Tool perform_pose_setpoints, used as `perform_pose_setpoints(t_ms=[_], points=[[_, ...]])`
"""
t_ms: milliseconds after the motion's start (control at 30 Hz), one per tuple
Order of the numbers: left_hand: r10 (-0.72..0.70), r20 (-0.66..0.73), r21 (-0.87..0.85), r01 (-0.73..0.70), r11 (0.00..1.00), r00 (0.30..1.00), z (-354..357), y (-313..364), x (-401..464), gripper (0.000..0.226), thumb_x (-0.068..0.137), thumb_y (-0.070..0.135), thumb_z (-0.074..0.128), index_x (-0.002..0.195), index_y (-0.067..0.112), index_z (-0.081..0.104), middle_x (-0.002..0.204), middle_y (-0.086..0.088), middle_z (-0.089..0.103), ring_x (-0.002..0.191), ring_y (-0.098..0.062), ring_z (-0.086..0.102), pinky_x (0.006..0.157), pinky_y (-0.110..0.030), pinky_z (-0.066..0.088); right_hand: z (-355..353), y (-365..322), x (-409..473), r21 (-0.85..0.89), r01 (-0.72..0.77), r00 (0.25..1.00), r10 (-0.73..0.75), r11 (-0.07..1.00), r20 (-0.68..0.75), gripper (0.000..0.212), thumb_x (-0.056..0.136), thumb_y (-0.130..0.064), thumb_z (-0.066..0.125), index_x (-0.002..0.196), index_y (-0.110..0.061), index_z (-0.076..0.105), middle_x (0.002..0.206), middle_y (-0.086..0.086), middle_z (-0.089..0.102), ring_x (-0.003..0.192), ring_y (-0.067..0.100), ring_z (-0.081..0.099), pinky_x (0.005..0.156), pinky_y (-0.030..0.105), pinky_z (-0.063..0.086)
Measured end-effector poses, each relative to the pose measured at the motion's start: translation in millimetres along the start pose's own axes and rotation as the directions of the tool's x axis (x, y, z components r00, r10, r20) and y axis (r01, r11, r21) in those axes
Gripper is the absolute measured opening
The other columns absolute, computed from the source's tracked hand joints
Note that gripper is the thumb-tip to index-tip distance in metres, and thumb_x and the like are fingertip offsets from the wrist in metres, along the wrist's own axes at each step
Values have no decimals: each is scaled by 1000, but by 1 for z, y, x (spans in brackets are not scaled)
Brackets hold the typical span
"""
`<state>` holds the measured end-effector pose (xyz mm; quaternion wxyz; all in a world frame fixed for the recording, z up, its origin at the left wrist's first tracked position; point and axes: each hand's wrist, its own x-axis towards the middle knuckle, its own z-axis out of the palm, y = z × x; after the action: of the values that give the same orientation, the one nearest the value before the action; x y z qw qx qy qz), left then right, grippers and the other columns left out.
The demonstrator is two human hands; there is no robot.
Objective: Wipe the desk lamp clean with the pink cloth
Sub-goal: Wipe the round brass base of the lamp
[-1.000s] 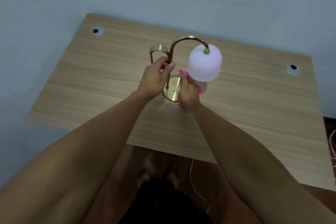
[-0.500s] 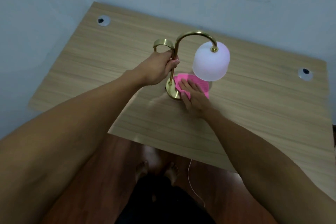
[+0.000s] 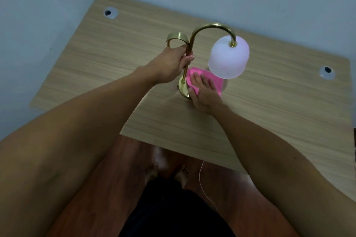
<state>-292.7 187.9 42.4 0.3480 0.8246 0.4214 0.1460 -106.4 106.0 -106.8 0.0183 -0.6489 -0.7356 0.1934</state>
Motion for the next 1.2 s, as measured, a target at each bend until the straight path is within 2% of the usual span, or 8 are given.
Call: perform_pose_setpoints(t_ms=[167,233,400,600,733,933,1100,1200], points=[[-1,10,-12,1,1000,1000,-2,0,1,30,106,31,48,118,8,61,108,-10,74,100,-20,73,95,-43,58,19,-9,-22,-97,128,991,-131,987,-25,70,106,-47,23,164,-8,31,171,15,28,159,36,22,129,60,14],[0,12,-8,0,1000,1000,-2,0,1,30,106,30,48,119,7,61,109,-11,74,100,-21,73,95,-43,58,18,9,-35,-136,197,979,-202,971,-28,68,107,-47,23,166,-12,26,174,11,22,162,32,16,129,60,13],[9,4,11,-9,1000,1000,-3,3,-1,31,106,30,48,120,5,61,109,-13,74,100,-27,73,93,-46,58,6,-18,-9,-8,-52,998,52,999,-25,69,110,-46,22,168,-9,13,175,14,10,163,34,6,130,59,6],[-13,23,-50,14,999,1000,-2,1,0,32,106,31,49,117,3,60,103,-20,72,90,-30,75,85,-48,62,23,-9,-46,-122,132,990,-137,984,-29,70,106,-48,21,167,-13,21,175,9,17,163,29,12,131,54,7],[8,7,25,-8,1000,1000,-3,1,-1,34,105,35,47,116,6,60,99,-16,73,90,-31,72,86,-49,59,22,-32,-38,-38,-14,998,12,999,-62,73,104,-48,19,166,-9,23,174,13,19,162,32,13,131,51,4],[-3,17,29,2,1000,1000,-5,1,1,33,106,35,47,118,7,61,104,-15,74,94,-29,72,89,-48,58,22,-19,-48,-54,159,987,-160,986,-12,71,106,-48,16,168,-14,17,175,9,13,163,28,9,132,46,2],[2,16,28,-3,1000,1000,-4,0,1,33,105,34,48,118,7,60,102,-15,74,93,-30,72,90,-49,57,14,-23,-29,28,-30,998,31,999,-61,68,107,-40,30,166,-7,19,174,15,16,162,35,11,130,54,9],[-12,25,7,12,1000,1000,-5,0,1,33,105,35,48,118,8,60,101,-15,74,92,-29,73,90,-50,59,17,-34,-30,-21,29,999,-30,999,-31,68,108,-43,27,167,-8,19,174,15,16,162,36,11,130,49,3]])
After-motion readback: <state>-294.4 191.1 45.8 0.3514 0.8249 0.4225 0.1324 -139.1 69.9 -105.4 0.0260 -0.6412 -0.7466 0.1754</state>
